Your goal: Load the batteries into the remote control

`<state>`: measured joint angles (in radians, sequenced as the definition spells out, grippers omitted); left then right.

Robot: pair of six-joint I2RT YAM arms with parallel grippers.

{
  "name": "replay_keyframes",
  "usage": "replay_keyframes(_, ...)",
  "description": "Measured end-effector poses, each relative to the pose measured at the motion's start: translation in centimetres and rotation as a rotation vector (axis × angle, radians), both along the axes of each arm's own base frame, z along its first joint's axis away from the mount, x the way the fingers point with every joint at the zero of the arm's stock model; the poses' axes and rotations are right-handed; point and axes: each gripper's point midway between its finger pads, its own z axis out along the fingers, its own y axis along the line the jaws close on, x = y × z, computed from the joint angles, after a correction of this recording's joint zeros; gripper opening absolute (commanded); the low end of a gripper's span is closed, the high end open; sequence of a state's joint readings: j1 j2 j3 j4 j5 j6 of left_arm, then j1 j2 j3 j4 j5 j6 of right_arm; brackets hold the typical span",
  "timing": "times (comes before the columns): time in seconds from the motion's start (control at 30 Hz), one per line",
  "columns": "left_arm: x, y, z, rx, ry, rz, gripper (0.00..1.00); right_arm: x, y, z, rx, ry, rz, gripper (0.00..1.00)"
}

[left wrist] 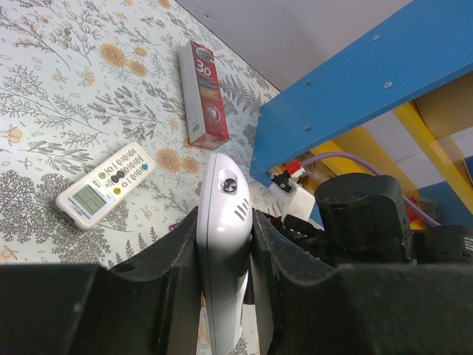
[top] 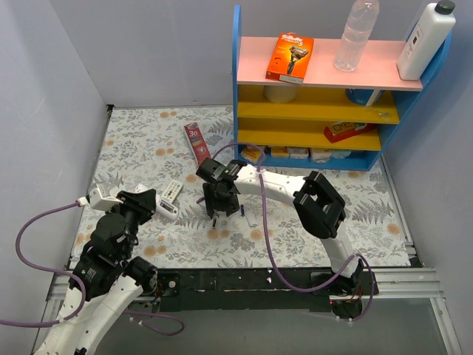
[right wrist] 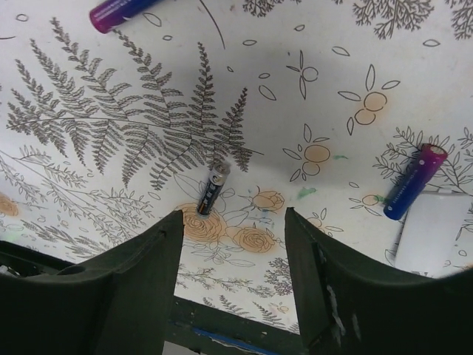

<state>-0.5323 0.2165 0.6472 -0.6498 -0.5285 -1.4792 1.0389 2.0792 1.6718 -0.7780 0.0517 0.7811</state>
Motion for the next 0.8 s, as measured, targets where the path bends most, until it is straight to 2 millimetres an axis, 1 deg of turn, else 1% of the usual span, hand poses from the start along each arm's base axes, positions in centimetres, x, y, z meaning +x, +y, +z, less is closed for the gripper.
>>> replay_keyframes(0.1,0.1,-0.2,0.0,0.018,0.001,-0.011,0.05,-0.2,-0.1,-0.7,-0.019,0.023,-0.023,0.56)
replay_keyframes(0.23,0.3,-0.5,0.0,0.035,0.000,-0.025,0.05,-0.3,0.4,-1.2,-0.021,0.044,-0.031,0.51)
replay_keyframes(0.43,0.4,-0.6,0.1,0.046,-0.002,-0.032,0.05,-0.6,0.5,-2.1,-0.027,0.074,-0.041,0.47)
replay_keyframes(0.47,0.4,-0.6,0.1,0.045,-0.002,-0.033,0.05,-0.7,0.6,-2.1,-0.028,0.075,-0.040,0.45)
replay_keyframes(0.6,0.4,-0.6,0.1,0.045,-0.002,-0.035,0.05,-1.0,0.8,-2.1,-0.019,0.092,-0.038,0.42)
replay_keyframes(0.63,0.4,-0.6,0.1,0.044,-0.003,-0.036,0.05,-1.0,0.8,-2.2,-0.016,0.095,-0.037,0.39)
replay_keyframes(0.8,0.3,-0.7,0.1,0.042,-0.004,-0.040,0.05,-1.1,1.0,-2.6,-0.015,0.107,-0.037,0.37)
